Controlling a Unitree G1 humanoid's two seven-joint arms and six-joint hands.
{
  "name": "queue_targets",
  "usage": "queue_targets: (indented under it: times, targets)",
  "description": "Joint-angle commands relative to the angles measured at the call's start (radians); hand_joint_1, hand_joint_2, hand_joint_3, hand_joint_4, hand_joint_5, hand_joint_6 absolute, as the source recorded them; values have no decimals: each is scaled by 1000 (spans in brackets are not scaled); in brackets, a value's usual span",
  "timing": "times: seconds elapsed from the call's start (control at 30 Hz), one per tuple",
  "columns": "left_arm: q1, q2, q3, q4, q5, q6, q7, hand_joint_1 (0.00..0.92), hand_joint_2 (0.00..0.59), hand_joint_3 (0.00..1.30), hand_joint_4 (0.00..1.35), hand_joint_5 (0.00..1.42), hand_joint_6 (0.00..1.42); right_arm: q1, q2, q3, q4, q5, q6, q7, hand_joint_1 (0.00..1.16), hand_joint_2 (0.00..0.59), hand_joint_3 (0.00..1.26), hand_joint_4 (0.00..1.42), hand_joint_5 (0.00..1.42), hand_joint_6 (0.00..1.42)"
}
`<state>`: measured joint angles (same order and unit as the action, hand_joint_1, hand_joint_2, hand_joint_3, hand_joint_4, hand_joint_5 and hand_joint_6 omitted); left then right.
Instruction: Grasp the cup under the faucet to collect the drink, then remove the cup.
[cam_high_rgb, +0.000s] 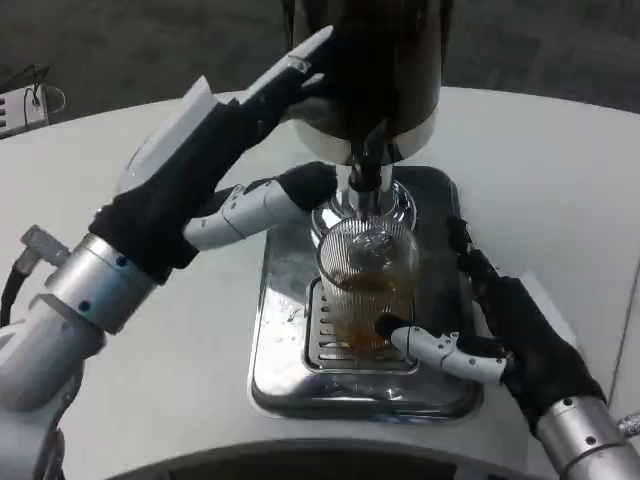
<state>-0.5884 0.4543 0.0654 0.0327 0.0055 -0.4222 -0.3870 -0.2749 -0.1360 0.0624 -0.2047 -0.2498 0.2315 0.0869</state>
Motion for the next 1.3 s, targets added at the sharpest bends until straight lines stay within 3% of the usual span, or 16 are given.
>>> queue_targets:
  times: [0.03, 0.27, 0.53, 0.8, 1.3]
  targets:
    - [80, 9, 40, -66, -18, 12, 19, 0, 7, 108, 85, 172, 245, -6, 7, 9, -10, 6, -7, -8, 817, 209, 0, 0, 2, 29]
    - [235, 14, 95, -170, 0, 67, 37, 0, 12, 107, 68, 165, 239, -19, 13, 15, 3, 4, -13, -10, 816, 209, 0, 0, 10, 32]
    - [455, 45, 155, -277, 100, 89, 64, 0, 17, 70, 15, 118, 202, -40, 20, 24, 28, 12, -23, -12, 816, 209, 0, 0, 21, 45]
    - [642, 34, 154, -404, 225, 106, 89, 0, 36, 2, 0, 34, 142, -57, 38, 30, 54, 17, -38, -24, 816, 209, 0, 0, 25, 47]
    - [832, 59, 168, -490, 234, 160, 58, 0, 41, 0, 0, 16, 140, -121, 77, 47, 145, 12, -87, -65, 816, 209, 0, 0, 37, 48]
